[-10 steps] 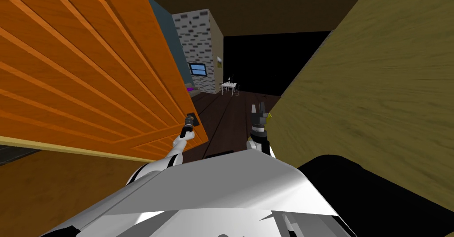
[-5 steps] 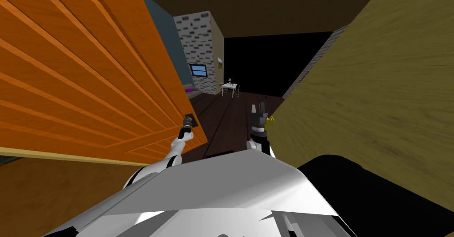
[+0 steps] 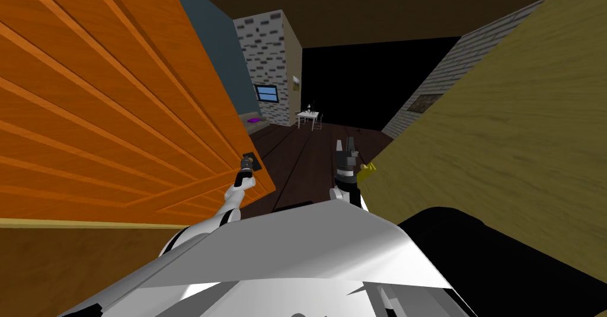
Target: Push the door open
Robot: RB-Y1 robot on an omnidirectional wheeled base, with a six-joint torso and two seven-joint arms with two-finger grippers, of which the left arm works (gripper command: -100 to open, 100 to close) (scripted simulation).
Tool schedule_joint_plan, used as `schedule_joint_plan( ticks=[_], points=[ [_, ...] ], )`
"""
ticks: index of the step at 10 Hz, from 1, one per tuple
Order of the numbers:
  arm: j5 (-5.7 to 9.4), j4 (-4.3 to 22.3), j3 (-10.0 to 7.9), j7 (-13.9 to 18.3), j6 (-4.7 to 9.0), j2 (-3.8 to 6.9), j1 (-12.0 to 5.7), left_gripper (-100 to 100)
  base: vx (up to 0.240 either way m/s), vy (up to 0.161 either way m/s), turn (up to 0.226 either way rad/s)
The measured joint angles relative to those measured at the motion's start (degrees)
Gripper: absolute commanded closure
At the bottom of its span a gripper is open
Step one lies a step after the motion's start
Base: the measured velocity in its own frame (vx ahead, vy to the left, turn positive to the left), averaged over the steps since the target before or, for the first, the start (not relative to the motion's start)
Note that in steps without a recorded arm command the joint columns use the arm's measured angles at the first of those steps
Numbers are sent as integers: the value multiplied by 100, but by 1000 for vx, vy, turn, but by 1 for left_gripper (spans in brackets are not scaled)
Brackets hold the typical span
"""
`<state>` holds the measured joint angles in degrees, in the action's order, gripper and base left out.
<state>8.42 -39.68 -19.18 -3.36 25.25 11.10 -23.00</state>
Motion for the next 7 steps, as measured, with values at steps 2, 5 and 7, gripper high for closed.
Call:
schedule_joint_plan(
  ticks=[2, 5, 7],
  points=[
    [26, 210, -67, 1, 121, 68, -75, 100, 159, -86, 68],
    [84, 307, -262, -95, 164, 116, -53, 100, 181, -76, 60],
    [124, 303, -374, -112, 163, 179, -31, 100, 198, -65, 55]
  ],
)
